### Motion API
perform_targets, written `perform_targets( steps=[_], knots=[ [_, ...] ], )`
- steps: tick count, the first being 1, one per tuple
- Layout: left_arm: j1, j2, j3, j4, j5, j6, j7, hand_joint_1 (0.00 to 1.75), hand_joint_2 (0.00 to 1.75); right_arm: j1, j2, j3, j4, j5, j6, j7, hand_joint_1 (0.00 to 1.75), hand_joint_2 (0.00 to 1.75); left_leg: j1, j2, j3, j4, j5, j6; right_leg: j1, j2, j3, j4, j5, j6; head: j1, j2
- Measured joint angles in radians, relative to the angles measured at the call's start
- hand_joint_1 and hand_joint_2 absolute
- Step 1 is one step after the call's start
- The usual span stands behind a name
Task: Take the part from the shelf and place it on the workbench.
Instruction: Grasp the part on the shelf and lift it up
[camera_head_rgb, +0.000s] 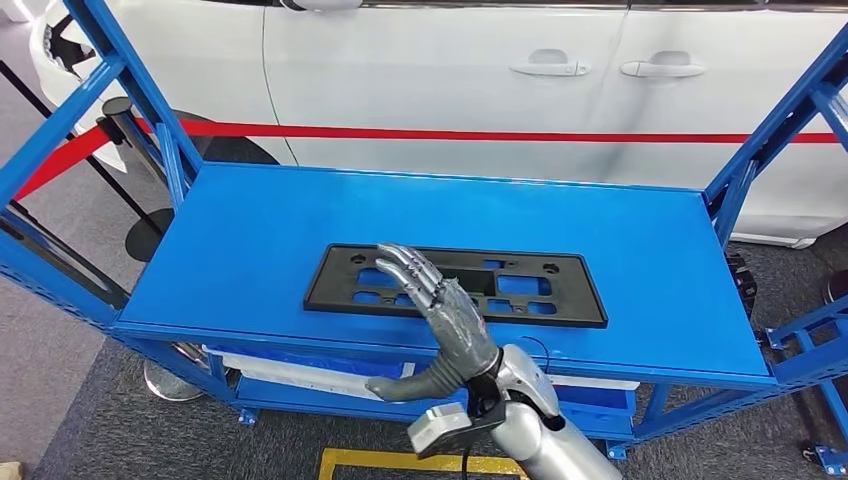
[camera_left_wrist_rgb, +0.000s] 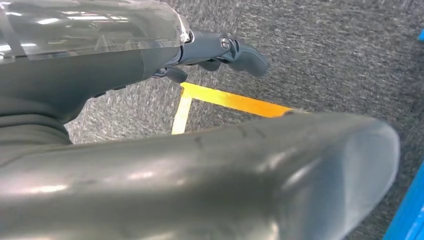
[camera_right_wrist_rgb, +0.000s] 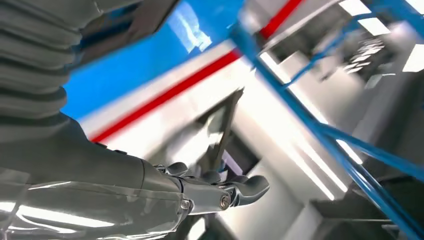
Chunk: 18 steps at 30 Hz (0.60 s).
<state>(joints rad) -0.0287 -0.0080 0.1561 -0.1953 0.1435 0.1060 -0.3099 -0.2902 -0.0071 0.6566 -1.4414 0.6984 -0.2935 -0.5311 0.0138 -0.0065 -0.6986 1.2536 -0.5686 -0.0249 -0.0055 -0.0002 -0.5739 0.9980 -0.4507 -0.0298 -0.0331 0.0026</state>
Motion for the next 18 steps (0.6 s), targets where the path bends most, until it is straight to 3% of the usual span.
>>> perform_targets(
  steps=[1,2,4,6,7,11,13,15,16,17,18],
  knots=[
    [0.002,0.000,0.001,0.000,0.000,0.002,0.000,0.00,0.00,-0.005,0.004,0.014,0.012,0.058,-0.036,0.021,0.00,1.75,0.000,0.000,-0.017,0.034,-0.005,-0.002,0.001,0.000,0.000,0.001,-0.001,-0.001,0.000,0.000],
    [0.003,0.000,0.002,0.000,0.000,0.004,0.000,0.00,0.00,-0.010,0.008,0.028,0.022,0.108,-0.065,0.041,0.00,1.75,0.000,0.000,-0.018,0.033,0.008,-0.003,0.002,0.000,0.000,0.003,-0.003,-0.001,0.000,0.000],
    [0.004,0.001,0.004,0.000,-0.002,0.004,0.000,0.00,0.00,-0.022,0.017,0.052,0.040,0.185,-0.106,0.076,0.00,1.75,0.000,0.001,0.035,-0.077,0.075,-0.001,0.001,0.002,0.001,0.011,-0.009,0.002,0.000,0.000],
    [0.003,0.001,0.006,0.000,-0.006,0.003,0.000,0.00,0.00,-0.040,0.025,0.071,0.058,0.268,-0.141,0.124,0.00,1.75,-0.002,0.001,0.092,-0.192,0.115,0.006,0.005,0.003,-0.002,0.022,-0.016,0.010,0.000,0.000],
    [0.003,0.001,0.007,0.000,-0.007,0.002,0.000,0.00,0.00,-0.049,0.028,0.081,0.069,0.322,-0.158,0.157,0.00,1.75,-0.003,0.000,0.104,-0.218,0.119,0.010,0.007,0.004,-0.004,0.026,-0.019,0.014,0.001,0.000],
    [0.003,0.000,0.007,0.000,-0.018,-0.009,-0.002,0.00,0.00,-0.090,0.045,0.115,0.131,0.514,-0.195,0.289,0.00,1.75,-0.001,0.000,0.107,-0.231,0.123,0.032,0.007,0.005,-0.009,0.039,-0.030,0.032,0.002,0.000],
    [0.002,0.000,0.008,0.000,-0.023,-0.014,-0.004,0.00,0.00,-0.110,0.054,0.125,0.166,0.562,-0.196,0.330,0.00,1.75,0.002,0.001,0.108,-0.236,0.127,0.042,0.002,0.004,-0.045,0.120,-0.080,0.042,0.005,0.000],
    [0.002,0.001,0.008,0.000,-0.027,-0.017,-0.005,0.00,0.00,-0.122,0.061,0.131,0.203,0.594,-0.196,0.360,0.00,1.75,0.002,0.001,0.107,-0.237,0.128,0.046,-0.001,0.004,-0.107,0.251,-0.140,0.049,0.006,0.000],
    [0.002,0.001,0.008,0.000,-0.030,-0.017,-0.005,0.00,0.00,-0.126,0.065,0.133,0.222,0.609,-0.195,0.374,0.00,1.75,0.002,0.001,0.107,-0.236,0.127,0.046,-0.003,0.004,-0.129,0.294,-0.150,0.051,0.006,0.000],
    [0.003,0.001,0.007,0.000,-0.032,-0.019,-0.005,0.00,0.00,-0.131,0.069,0.134,0.240,0.623,-0.193,0.388,0.00,1.75,0.002,0.001,0.107,-0.236,0.127,0.045,-0.004,0.004,-0.136,0.304,-0.141,0.051,0.006,0.000],
    [0.003,0.001,0.007,0.000,-0.035,-0.021,-0.005,0.00,0.00,-0.138,0.075,0.135,0.259,0.636,-0.190,0.400,0.00,1.75,0.002,0.000,0.108,-0.236,0.127,0.045,-0.005,0.003,-0.123,0.273,-0.113,0.050,0.006,0.000]
  ],
)
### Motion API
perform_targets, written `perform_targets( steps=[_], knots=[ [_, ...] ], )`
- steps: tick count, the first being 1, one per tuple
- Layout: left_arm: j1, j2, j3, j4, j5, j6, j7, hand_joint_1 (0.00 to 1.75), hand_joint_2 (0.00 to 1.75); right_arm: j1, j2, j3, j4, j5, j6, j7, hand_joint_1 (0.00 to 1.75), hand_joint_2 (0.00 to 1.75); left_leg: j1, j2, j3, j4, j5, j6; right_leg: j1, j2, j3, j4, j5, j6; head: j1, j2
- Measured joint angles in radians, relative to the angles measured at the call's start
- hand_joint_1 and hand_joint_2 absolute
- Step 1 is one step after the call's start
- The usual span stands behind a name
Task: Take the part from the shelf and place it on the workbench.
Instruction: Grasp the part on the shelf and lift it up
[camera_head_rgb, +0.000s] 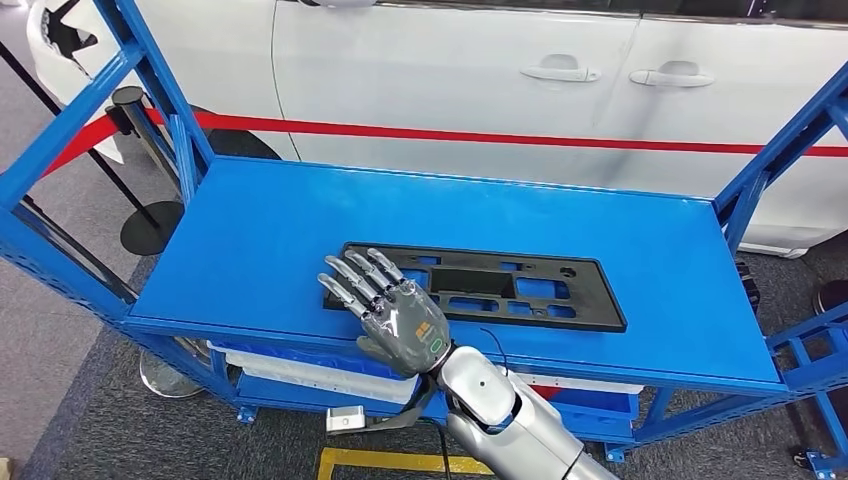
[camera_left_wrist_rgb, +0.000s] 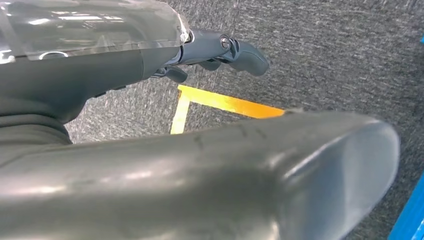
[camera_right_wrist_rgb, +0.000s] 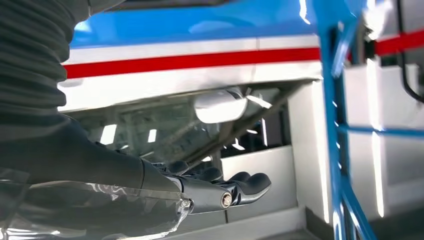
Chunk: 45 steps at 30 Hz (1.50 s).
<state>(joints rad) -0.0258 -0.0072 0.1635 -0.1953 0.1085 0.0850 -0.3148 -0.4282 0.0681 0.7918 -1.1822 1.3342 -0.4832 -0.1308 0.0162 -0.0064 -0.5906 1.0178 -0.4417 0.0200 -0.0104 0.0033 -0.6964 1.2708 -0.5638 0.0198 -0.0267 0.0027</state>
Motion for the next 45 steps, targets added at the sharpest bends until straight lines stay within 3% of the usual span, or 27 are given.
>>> perform_targets(
  steps=[2,4,7,9,12,13,14,15,17,19,22,24,25,27,29,30,31,32,34,36,38,40,43,44,45],
  knots=[
    [-0.001,0.000,0.000,0.000,-0.005,-0.005,0.000,0.00,0.00,-0.020,0.014,0.002,0.036,0.025,0.009,0.024,0.00,1.75,0.000,-0.001,0.003,0.000,-0.001,-0.003,0.000,0.000,0.064,-0.136,0.071,-0.008,0.000,0.000],
    [-0.003,0.000,0.000,0.000,-0.008,-0.009,0.000,0.00,0.00,-0.042,0.032,0.003,0.075,0.044,0.016,0.042,0.00,1.75,-0.003,-0.001,0.002,0.001,-0.002,-0.012,0.006,0.001,0.109,-0.235,0.103,-0.016,0.000,0.000],
    [-0.004,0.000,0.000,0.000,-0.012,-0.010,-0.001,0.00,0.00,-0.063,0.053,0.004,0.129,0.061,0.018,0.054,0.00,1.75,-0.003,0.000,0.002,-0.003,0.000,-0.031,0.008,0.001,0.114,-0.255,0.105,-0.027,-0.001,0.000],
    [-0.004,0.000,0.000,0.000,-0.013,-0.010,-0.001,0.00,0.00,-0.076,0.067,0.004,0.155,0.067,0.021,0.055,0.00,1.75,-0.003,0.000,-0.009,0.025,-0.023,-0.040,0.003,0.000,0.119,-0.265,0.110,-0.040,-0.002,0.000],
    [-0.003,0.001,0.000,0.000,-0.014,-0.009,-0.001,0.00,0.00,-0.089,0.082,0.004,0.190,0.073,0.028,0.056,0.00,1.75,-0.002,0.001,-0.088,0.202,-0.114,-0.047,0.004,-0.004,0.121,-0.269,0.111,-0.049,-0.003,0.000],
    [-0.002,0.001,-0.001,0.000,-0.014,-0.008,-0.001,0.00,0.00,-0.090,0.086,0.004,0.204,0.076,0.031,0.057,0.00,1.75,-0.002,0.001,-0.113,0.257,-0.132,-0.049,0.005,-0.005,0.121,-0.267,0.111,-0.050,-0.002,0.000],
    [-0.001,0.001,-0.001,0.000,-0.014,-0.008,-0.001,0.00,0.00,-0.092,0.089,0.004,0.219,0.081,0.033,0.060,0.00,1.75,-0.001,0.001,-0.123,0.277,-0.130,-0.050,0.006,-0.005,0.121,-0.266,0.110,-0.051,-0.002,0.000],
    [0.000,0.002,-0.001,0.000,-0.013,-0.007,-0.001,0.00,0.00,-0.096,0.094,0.005,0.234,0.086,0.034,0.062,0.00,1.75,0.000,0.001,-0.113,0.257,-0.108,-0.051,0.006,-0.004,0.121,-0.263,0.108,-0.050,-0.002,0.000],
    [0.000,0.004,-0.001,0.000,-0.013,-0.006,0.000,0.00,0.00,-0.110,0.106,0.006,0.264,0.097,0.034,0.068,0.00,1.75,0.003,0.001,-0.052,0.131,-0.043,-0.052,0.005,-0.002,0.120,-0.253,0.102,-0.046,-0.002,0.000],
    [-0.002,0.005,-0.001,0.000,-0.013,-0.005,0.001,0.00,0.00,-0.125,0.115,0.008,0.288,0.103,0.033,0.072,0.00,1.75,0.003,-0.001,-0.006,0.033,-0.013,-0.047,0.009,0.001,0.115,-0.241,0.095,-0.037,-0.002,0.000],
    [-0.003,0.006,-0.001,0.000,-0.013,-0.003,0.002,0.00,0.00,-0.138,0.123,0.013,0.319,0.112,0.033,0.074,0.00,1.75,0.000,-0.003,-0.001,0.016,-0.012,-0.031,0.011,0.002,0.110,-0.238,0.094,-0.025,0.000,0.000],
    [-0.002,0.006,0.000,0.000,-0.014,-0.002,0.002,0.00,0.00,-0.151,0.129,0.019,0.348,0.120,0.034,0.074,0.00,1.75,0.002,-0.001,-0.001,0.012,-0.008,-0.018,0.008,0.001,0.100,-0.213,0.075,-0.014,0.001,0.000],
    [-0.003,0.006,0.000,0.000,-0.014,-0.002,0.002,0.00,0.00,-0.159,0.130,0.021,0.364,0.124,0.034,0.074,0.00,1.75,0.003,0.000,-0.001,0.009,-0.006,-0.012,0.006,0.001,0.082,-0.176,0.051,-0.009,0.002,0.000],
    [-0.004,0.007,0.000,0.000,-0.015,-0.002,0.002,0.00,0.00,-0.174,0.132,0.023,0.406,0.129,0.033,0.078,0.00,1.75,0.003,0.000,-0.002,0.009,-0.005,-0.006,0.004,0.000,0.023,-0.051,-0.009,-0.002,0.004,0.000],
    [-0.003,0.007,0.000,0.000,-0.017,-0.002,0.002,0.00,0.00,-0.182,0.133,0.024,0.451,0.130,0.029,0.087,0.00,1.75,0.003,0.000,-0.003,0.009,-0.005,-0.006,0.003,-0.001,-0.023,0.036,-0.028,0.000,0.004,0.000],
    [-0.003,0.007,0.000,0.000,-0.019,-0.002,0.002,0.00,0.00,-0.185,0.135,0.025,0.472,0.131,0.025,0.091,0.00,1.75,0.003,-0.001,-0.002,0.009,-0.005,-0.006,0.004,-0.001,-0.021,0.027,-0.010,-0.001,0.004,0.000],
    [-0.003,0.007,0.000,0.000,-0.020,-0.002,0.002,0.00,0.00,-0.189,0.137,0.025,0.488,0.131,0.022,0.095,0.00,1.75,0.003,-0.001,-0.001,0.009,-0.006,-0.007,0.004,-0.001,0.000,-0.022,0.025,-0.005,0.004,0.000],
    [-0.004,0.007,0.000,0.000,-0.021,-0.002,0.002,0.00,0.00,-0.194,0.140,0.025,0.501,0.131,0.020,0.097,0.00,1.75,0.003,-0.001,0.000,0.009,-0.006,-0.008,0.005,-0.001,0.032,-0.093,0.063,-0.011,0.004,0.000],
    [-0.005,0.007,0.000,0.000,-0.022,-0.002,0.002,0.00,0.00,-0.204,0.144,0.025,0.520,0.131,0.016,0.098,0.00,1.75,0.000,-0.001,0.000,0.009,-0.008,-0.014,0.011,0.000,0.085,-0.210,0.106,-0.021,0.004,0.000],
    [-0.006,0.008,0.000,0.000,-0.022,-0.002,0.002,0.00,0.00,-0.210,0.148,0.025,0.535,0.131,0.014,0.099,0.00,1.75,-0.001,-0.001,0.000,0.007,-0.007,-0.024,0.016,0.001,0.098,-0.242,0.107,-0.026,0.003,0.000],
    [-0.007,0.008,0.000,0.000,-0.022,-0.002,0.002,0.00,0.00,-0.212,0.151,0.025,0.545,0.132,0.014,0.101,0.00,1.75,-0.001,-0.001,0.002,0.004,-0.008,-0.035,0.012,0.001,0.101,-0.251,0.112,-0.033,0.003,0.000],
    [-0.007,0.009,0.000,0.000,-0.023,-0.002,0.002,0.00,0.00,-0.217,0.157,0.025,0.553,0.137,0.015,0.114,0.00,1.75,-0.001,0.000,-0.014,0.045,-0.038,-0.044,0.006,-0.001,0.108,-0.264,0.118,-0.046,0.001,0.000],
    [-0.007,0.009,0.000,0.000,-0.028,-0.003,0.002,0.00,0.00,-0.225,0.163,0.025,0.579,0.157,0.023,0.158,0.00,1.75,0.003,0.000,-0.095,0.224,-0.125,-0.054,0.007,-0.003,0.111,-0.267,0.119,-0.055,0.000,0.000],
    [-0.006,0.010,0.000,0.000,-0.030,-0.004,0.001,0.00,0.00,-0.227,0.163,0.025,0.592,0.163,0.025,0.178,0.00,1.75,0.003,0.000,-0.115,0.265,-0.134,-0.057,0.008,-0.003,0.111,-0.266,0.119,-0.055,0.000,0.000],
    [-0.006,0.010,0.000,0.000,-0.033,-0.005,0.001,0.00,0.00,-0.233,0.164,0.025,0.607,0.169,0.026,0.200,0.00,1.75,0.004,0.001,-0.118,0.270,-0.123,-0.059,0.008,-0.003,0.111,-0.264,0.118,-0.054,0.000,0.000]
  ],
)
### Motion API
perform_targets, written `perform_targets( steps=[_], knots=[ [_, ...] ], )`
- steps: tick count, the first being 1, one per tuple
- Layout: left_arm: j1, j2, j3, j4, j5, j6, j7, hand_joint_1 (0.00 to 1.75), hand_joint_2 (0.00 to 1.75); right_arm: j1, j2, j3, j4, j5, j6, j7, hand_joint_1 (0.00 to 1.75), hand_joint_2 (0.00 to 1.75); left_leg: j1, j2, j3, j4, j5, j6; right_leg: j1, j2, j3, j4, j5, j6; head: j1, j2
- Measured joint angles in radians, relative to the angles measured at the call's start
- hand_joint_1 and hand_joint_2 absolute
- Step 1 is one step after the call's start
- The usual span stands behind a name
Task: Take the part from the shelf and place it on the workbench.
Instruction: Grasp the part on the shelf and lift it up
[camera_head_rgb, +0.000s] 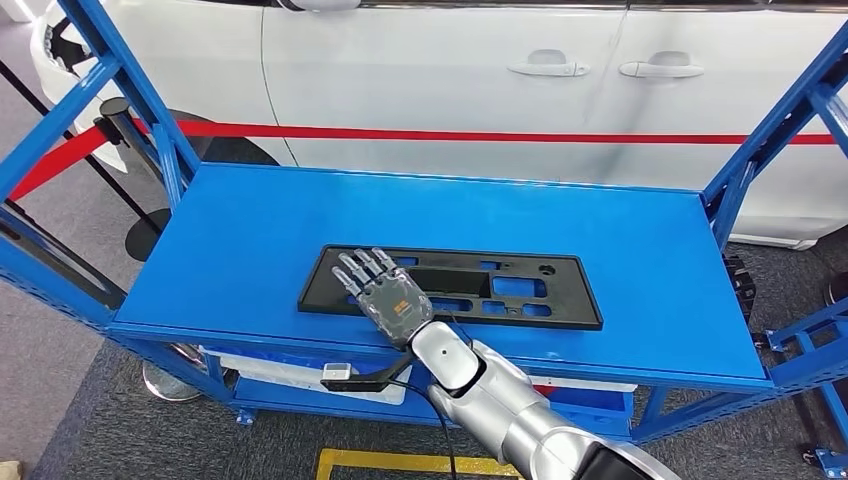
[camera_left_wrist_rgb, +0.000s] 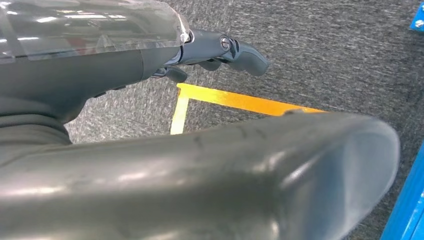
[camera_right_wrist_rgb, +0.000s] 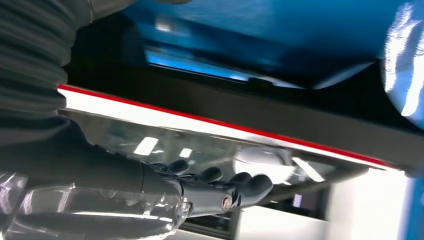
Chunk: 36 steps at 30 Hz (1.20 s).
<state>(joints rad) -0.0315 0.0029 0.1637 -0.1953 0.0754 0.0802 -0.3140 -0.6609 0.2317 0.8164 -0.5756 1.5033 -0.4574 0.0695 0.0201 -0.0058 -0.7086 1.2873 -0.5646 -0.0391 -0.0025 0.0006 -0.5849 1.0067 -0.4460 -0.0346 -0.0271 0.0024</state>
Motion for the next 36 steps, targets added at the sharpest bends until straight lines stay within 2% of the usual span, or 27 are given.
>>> perform_targets(
  steps=[1,3,4,5,7,10,12,14,15,16,17,19,20,21,23,25,26,27,29,30,31,32,34,36],
  knots=[
    [0.000,0.001,0.000,0.000,-0.003,-0.001,0.000,0.00,0.00,-0.008,0.000,0.000,0.014,0.006,0.000,0.023,0.00,1.75,0.001,0.000,0.016,-0.034,0.028,-0.001,-0.001,0.001,0.001,0.003,-0.002,0.001,0.000,0.000],
    [-0.003,0.003,0.000,0.000,-0.008,-0.003,0.000,0.00,0.00,-0.025,0.000,-0.001,0.038,0.015,0.000,0.065,0.00,1.75,0.003,0.000,0.079,-0.164,0.092,0.000,-0.002,0.003,0.001,0.011,-0.008,0.008,0.000,0.000],
    [-0.005,0.003,0.000,0.000,-0.010,-0.004,0.001,0.00,0.00,-0.032,0.000,-0.003,0.048,0.018,0.000,0.082,0.00,1.75,0.002,0.000,0.106,-0.217,0.108,0.002,0.000,0.004,-0.001,0.017,-0.011,0.012,0.000,0.000],
    [-0.007,0.004,0.000,0.000,-0.011,-0.004,0.001,0.00,0.00,-0.038,-0.001,-0.005,0.058,0.020,0.000,0.099,0.00,1.75,0.001,0.000,0.120,-0.246,0.113,0.007,0.002,0.005,-0.003,0.022,-0.013,0.016,0.000,0.000],
    [-0.010,0.005,0.000,0.000,-0.013,-0.003,0.004,0.00,0.00,-0.049,-0.005,-0.016,0.081,0.024,-0.001,0.144,0.00,1.75,-0.002,-0.002,0.123,-0.255,0.109,0.018,0.005,0.005,-0.006,0.024,-0.013,0.024,0.001,0.000],
    [-0.010,0.006,0.000,0.000,-0.016,-0.002,0.007,0.00,0.00,-0.069,-0.027,-0.052,0.117,0.025,-0.015,0.229,0.00,1.75,-0.001,-0.001,0.121,-0.259,0.116,0.039,0.001,0.005,-0.010,0.033,-0.021,0.040,0.001,0.000],
    [-0.011,0.006,0.000,0.000,-0.020,-0.003,0.007,0.00,0.00,-0.079,-0.052,-0.089,0.136,0.019,-0.028,0.272,0.00,1.75,0.002,-0.001,0.119,-0.264,0.122,0.051,-0.002,0.004,-0.041,0.105,-0.067,0.051,0.002,0.000],
    [-0.009,0.007,0.000,0.000,-0.024,-0.004,0.007,0.00,0.00,-0.083,-0.081,-0.135,0.151,0.011,-0.040,0.298,0.00,1.75,0.001,-0.001,0.116,-0.264,0.123,0.057,-0.004,0.004,-0.102,0.231,-0.127,0.059,0.002,0.000],
    [-0.008,0.007,0.000,0.000,-0.025,-0.005,0.006,0.00,0.00,-0.084,-0.096,-0.158,0.157,0.009,-0.045,0.305,0.00,1.75,0.000,-0.001,0.115,-0.264,0.123,0.058,-0.004,0.004,-0.125,0.277,-0.141,0.061,0.002,0.000],
    [-0.006,0.007,0.000,0.000,-0.027,-0.006,0.004,0.00,0.00,-0.084,-0.111,-0.185,0.161,0.010,-0.050,0.310,0.08,1.75,-0.001,-0.002,0.115,-0.264,0.124,0.058,-0.004,0.004,-0.132,0.290,-0.135,0.061,0.002,0.000],
    [-0.005,0.007,0.000,0.000,-0.029,-0.006,0.002,0.00,0.00,-0.084,-0.124,-0.211,0.164,0.011,-0.053,0.313,0.48,1.75,-0.001,-0.002,0.116,-0.263,0.124,0.058,-0.004,0.004,-0.120,0.264,-0.111,0.058,0.002,0.000],
    [-0.005,0.006,0.000,0.000,-0.033,-0.008,-0.004,0.00,0.00,-0.084,-0.149,-0.273,0.168,0.015,-0.061,0.315,1.34,1.75,-0.003,-0.002,0.119,-0.263,0.124,0.057,0.000,0.004,-0.053,0.131,-0.045,0.046,0.002,0.000],
    [-0.006,0.006,0.001,0.000,-0.035,-0.009,-0.007,0.00,0.00,-0.084,-0.160,-0.302,0.169,0.017,-0.064,0.315,1.69,1.75,-0.004,-0.002,0.119,-0.263,0.124,0.055,0.004,0.003,-0.024,0.069,-0.022,0.040,0.002,0.000],
    [-0.006,0.006,0.001,0.000,-0.036,-0.009,-0.009,0.00,0.00,-0.083,-0.168,-0.330,0.170,0.018,-0.067,0.314,1.73,1.75,-0.005,-0.002,0.119,-0.264,0.124,0.052,0.007,0.002,-0.005,0.028,-0.010,0.035,0.002,0.000],
    [-0.006,0.006,0.002,0.000,-0.039,-0.011,-0.011,0.00,0.00,-0.080,-0.181,-0.372,0.173,0.022,-0.070,0.313,1.74,1.75,-0.007,-0.002,0.118,-0.267,0.126,0.042,0.011,0.001,0.000,0.010,-0.006,0.030,0.002,0.000],
    [-0.006,0.008,0.003,0.000,-0.041,-0.015,-0.012,0.00,0.00,-0.075,-0.192,-0.408,0.174,0.028,-0.072,0.308,1.74,1.75,-0.008,0.000,0.116,-0.264,0.121,0.032,0.004,0.000,0.004,-0.002,0.001,0.022,0.001,0.000],
    [-0.006,0.009,0.004,0.000,-0.041,-0.017,-0.013,0.00,0.00,-0.073,-0.195,-0.423,0.174,0.030,-0.074,0.304,1.75,1.75,-0.008,0.000,0.108,-0.245,0.107,0.028,0.001,-0.001,0.007,-0.009,0.006,0.017,0.001,0.000],
    [-0.006,0.010,0.005,0.000,-0.041,-0.019,-0.014,0.00,0.00,-0.071,-0.196,-0.435,0.175,0.033,-0.075,0.299,1.75,1.75,-0.008,0.001,0.092,-0.209,0.083,0.025,-0.003,-0.001,0.009,-0.015,0.010,0.012,0.000,0.000],
    [-0.006,0.011,0.009,0.000,-0.040,-0.022,-0.018,0.00,0.00,-0.065,-0.197,-0.453,0.175,0.039,-0.081,0.289,1.75,1.75,-0.006,0.001,0.036,-0.085,0.020,0.020,-0.002,-0.002,0.007,-0.016,0.010,0.007,-0.002,0.000],
    [-0.005,0.011,0.011,0.000,-0.040,-0.023,-0.022,0.00,0.00,-0.062,-0.198,-0.461,0.176,0.043,-0.085,0.284,1.75,1.75,-0.006,0.001,0.010,-0.030,0.001,0.018,-0.001,-0.002,0.006,-0.014,0.009,0.007,-0.002,0.000],
    [-0.005,0.011,0.012,0.000,-0.040,-0.024,-0.027,0.00,0.00,-0.059,-0.198,-0.468,0.176,0.047,-0.091,0.279,1.75,1.75,-0.006,0.001,-0.004,-0.001,-0.001,0.015,-0.001,-0.001,0.006,-0.012,0.008,0.007,-0.002,0.000],
    [-0.004,0.011,0.013,0.000,-0.040,-0.025,-0.033,0.00,0.00,-0.058,-0.198,-0.475,0.176,0.050,-0.095,0.275,1.75,1.75,-0.005,0.001,0.002,-0.013,0.018,0.014,-0.001,-0.001,0.007,-0.009,0.006,0.008,-0.002,0.000],
    [-0.005,0.012,0.015,0.000,-0.040,-0.026,-0.043,0.00,0.00,-0.057,-0.199,-0.485,0.177,0.052,-0.101,0.269,1.75,1.75,-0.003,0.002,0.059,-0.133,0.083,0.015,-0.002,0.001,0.008,-0.001,0.000,0.013,-0.002,0.000],
    [-0.007,0.012,0.016,0.000,-0.040,-0.027,-0.047,0.00,0.00,-0.057,-0.200,-0.493,0.177,0.052,-0.104,0.267,1.75,1.75,-0.004,0.001,0.109,-0.236,0.116,0.022,0.001,0.003,0.003,0.011,-0.007,0.022,-0.001,0.000]
  ],
)
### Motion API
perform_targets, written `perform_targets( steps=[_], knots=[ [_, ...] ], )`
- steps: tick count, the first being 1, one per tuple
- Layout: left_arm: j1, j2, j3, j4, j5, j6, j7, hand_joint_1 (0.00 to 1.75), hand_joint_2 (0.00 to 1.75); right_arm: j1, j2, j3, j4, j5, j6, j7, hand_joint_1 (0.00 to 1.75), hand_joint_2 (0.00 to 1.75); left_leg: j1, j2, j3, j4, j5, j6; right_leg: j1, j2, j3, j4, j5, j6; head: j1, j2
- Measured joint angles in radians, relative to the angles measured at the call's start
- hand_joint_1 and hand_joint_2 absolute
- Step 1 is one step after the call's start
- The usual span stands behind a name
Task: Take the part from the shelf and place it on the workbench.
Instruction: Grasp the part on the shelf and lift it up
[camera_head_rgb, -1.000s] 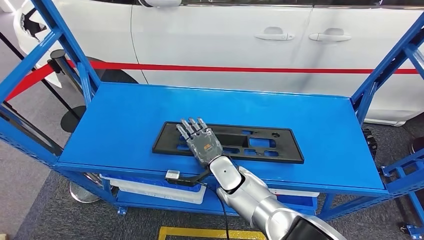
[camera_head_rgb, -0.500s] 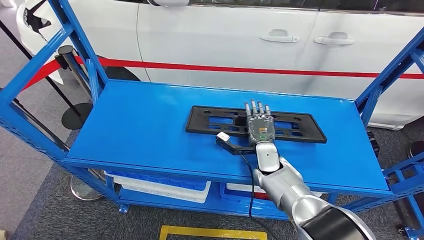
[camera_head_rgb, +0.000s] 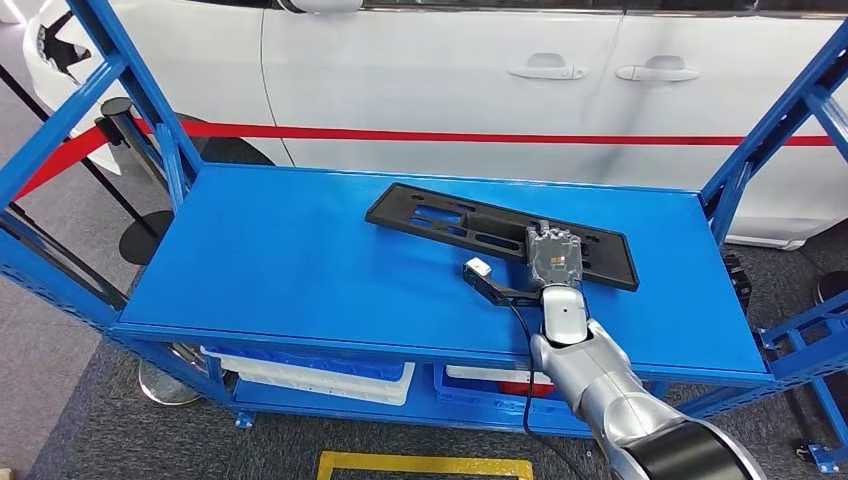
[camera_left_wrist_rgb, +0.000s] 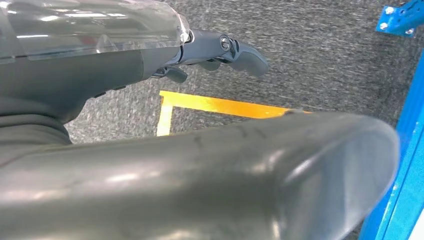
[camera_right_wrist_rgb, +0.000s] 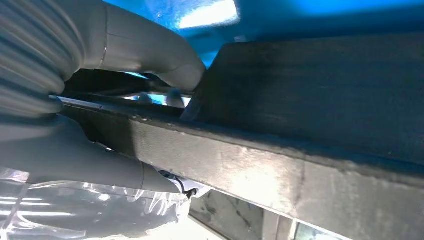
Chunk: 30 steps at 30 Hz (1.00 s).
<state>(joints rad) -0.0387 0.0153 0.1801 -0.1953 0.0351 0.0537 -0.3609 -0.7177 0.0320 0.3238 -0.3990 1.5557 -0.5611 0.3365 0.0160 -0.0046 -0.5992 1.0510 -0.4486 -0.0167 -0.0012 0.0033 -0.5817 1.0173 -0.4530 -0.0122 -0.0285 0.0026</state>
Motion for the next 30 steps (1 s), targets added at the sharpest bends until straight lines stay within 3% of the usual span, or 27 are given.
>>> perform_targets(
  steps=[3,5,6,8,9,10,11,12,13,15,16,20,22,24,25,26,28,30],
  knots=[
    [0.000,0.000,0.001,0.000,0.000,-0.005,-0.010,0.00,0.00,0.001,-0.002,-0.010,0.000,0.001,-0.003,-0.005,1.75,1.75,-0.003,-0.001,0.009,-0.022,0.001,0.016,0.003,0.003,-0.005,0.004,-0.001,0.014,0.001,0.000],
    [-0.001,-0.001,0.001,0.000,0.000,-0.013,-0.024,0.00,0.00,0.001,-0.004,-0.016,0.000,0.006,-0.006,-0.011,1.75,1.75,-0.001,0.000,0.010,-0.028,0.006,0.028,-0.001,0.003,-0.013,0.024,-0.018,0.024,0.002,0.000],
    [-0.002,-0.001,0.002,0.000,0.000,-0.016,-0.030,0.00,0.00,0.002,-0.005,-0.018,0.000,0.008,-0.007,-0.013,1.75,1.75,0.001,0.001,0.010,-0.031,0.008,0.034,-0.003,0.003,-0.030,0.059,-0.041,0.029,0.003,0.000],
    [-0.003,-0.001,0.002,0.000,0.000,-0.018,-0.042,0.00,0.00,0.007,-0.007,-0.022,0.000,0.012,-0.010,-0.017,1.75,1.75,0.002,0.002,0.008,-0.032,0.009,0.039,-0.006,0.002,-0.089,0.182,-0.104,0.037,0.006,0.000],
    [-0.002,-0.001,0.003,0.000,0.000,-0.019,-0.049,0.00,0.44,0.010,-0.007,-0.024,0.000,0.014,-0.012,-0.019,1.75,1.75,0.002,0.002,0.007,-0.032,0.009,0.040,-0.008,0.002,-0.119,0.243,-0.126,0.040,0.006,0.000],
    [-0.002,-0.002,0.003,0.000,0.000,-0.020,-0.057,0.00,0.87,0.013,-0.008,-0.026,0.000,0.014,-0.013,-0.021,1.75,1.75,0.002,0.002,0.007,-0.032,0.009,0.040,-0.010,0.002,-0.136,0.276,-0.129,0.042,0.006,0.000],
    [-0.001,-0.002,0.004,0.000,-0.001,-0.023,-0.067,0.00,1.31,0.014,-0.008,-0.029,-0.001,0.014,-0.015,-0.023,1.75,1.75,0.002,0.002,0.008,-0.031,0.009,0.040,-0.012,0.001,-0.136,0.272,-0.113,0.042,0.006,0.000],
    [-0.002,-0.003,0.005,0.000,-0.001,-0.026,-0.077,0.00,1.75,0.014,-0.008,-0.032,-0.002,0.015,-0.016,-0.025,1.75,1.75,0.002,0.001,0.009,-0.031,0.008,0.039,-0.013,0.001,-0.116,0.229,-0.081,0.041,0.006,0.000],
    [-0.002,-0.004,0.007,0.000,-0.002,-0.028,-0.086,0.00,1.75,0.013,-0.009,-0.034,-0.003,0.015,-0.016,-0.027,1.75,1.75,0.003,0.000,0.011,-0.031,0.007,0.037,-0.013,0.001,-0.083,0.159,-0.043,0.038,0.006,0.000],
    [-0.004,-0.006,0.010,0.000,-0.002,-0.029,-0.096,0.00,1.75,0.011,-0.009,-0.036,-0.005,0.016,-0.016,-0.032,1.75,1.75,0.000,-0.001,0.013,-0.030,0.005,0.029,-0.009,0.001,-0.027,0.038,0.001,0.030,0.006,0.000],
    [-0.005,-0.006,0.011,0.000,-0.003,-0.029,-0.098,0.00,1.75,0.010,-0.009,-0.037,-0.007,0.016,-0.017,-0.035,1.75,1.75,-0.002,-0.001,0.012,-0.030,0.005,0.024,-0.007,0.002,-0.015,0.010,0.007,0.027,0.006,0.000],
    [-0.007,-0.007,0.014,0.000,-0.014,-0.013,-0.092,0.00,1.75,0.011,-0.008,-0.050,-0.019,-0.001,-0.034,-0.084,1.75,1.75,0.000,-0.001,0.010,-0.022,-0.005,0.002,-0.007,-0.001,-0.008,-0.008,0.010,0.007,0.005,0.000],
    [-0.007,-0.007,0.018,0.000,-0.012,-0.013,-0.088,0.00,1.75,0.019,-0.002,-0.075,-0.035,-0.075,-0.050,-0.185,1.75,1.75,0.002,-0.001,-0.026,0.060,-0.057,-0.004,-0.010,-0.006,-0.003,-0.016,0.014,-0.005,0.003,0.000],
    [-0.005,-0.007,0.032,0.000,0.014,-0.044,-0.092,0.00,1.75,0.039,0.013,-0.114,-0.076,-0.246,-0.044,-0.399,1.75,1.75,0.003,-0.001,-0.085,0.193,-0.119,-0.008,-0.007,-0.006,-0.005,-0.015,0.014,-0.012,0.003,0.000],
    [-0.003,-0.007,0.043,0.000,0.036,-0.071,-0.099,0.00,1.75,0.054,0.025,-0.132,-0.111,-0.357,-0.020,-0.534,1.75,1.75,0.004,-0.001,-0.105,0.237,-0.131,-0.010,-0.006,-0.003,-0.005,-0.014,0.013,-0.013,0.003,0.000],
    [-0.001,-0.006,0.057,0.000,0.059,-0.101,-0.109,0.00,1.75,0.071,0.037,-0.144,-0.156,-0.469,0.020,-0.662,1.75,1.75,0.004,-0.001,-0.109,0.247,-0.124,-0.010,-0.005,0.000,-0.005,-0.012,0.012,-0.014,0.003,0.000],
    [-0.002,-0.005,0.089,0.000,0.095,-0.145,-0.137,0.00,1.75,0.111,0.061,-0.148,-0.272,-0.689,0.131,-0.841,1.75,1.75,0.004,0.000,-0.066,0.155,-0.061,-0.009,-0.005,0.004,-0.003,-0.006,0.007,-0.011,0.003,0.000],
    [-0.005,-0.004,0.118,0.000,0.105,-0.152,-0.168,0.00,1.75,0.161,0.073,-0.131,-0.420,-0.926,0.265,-0.931,1.75,1.75,0.002,0.000,-0.010,0.034,-0.013,-0.003,-0.002,0.002,-0.005,0.006,-0.003,-0.002,0.003,0.000]
  ],
)
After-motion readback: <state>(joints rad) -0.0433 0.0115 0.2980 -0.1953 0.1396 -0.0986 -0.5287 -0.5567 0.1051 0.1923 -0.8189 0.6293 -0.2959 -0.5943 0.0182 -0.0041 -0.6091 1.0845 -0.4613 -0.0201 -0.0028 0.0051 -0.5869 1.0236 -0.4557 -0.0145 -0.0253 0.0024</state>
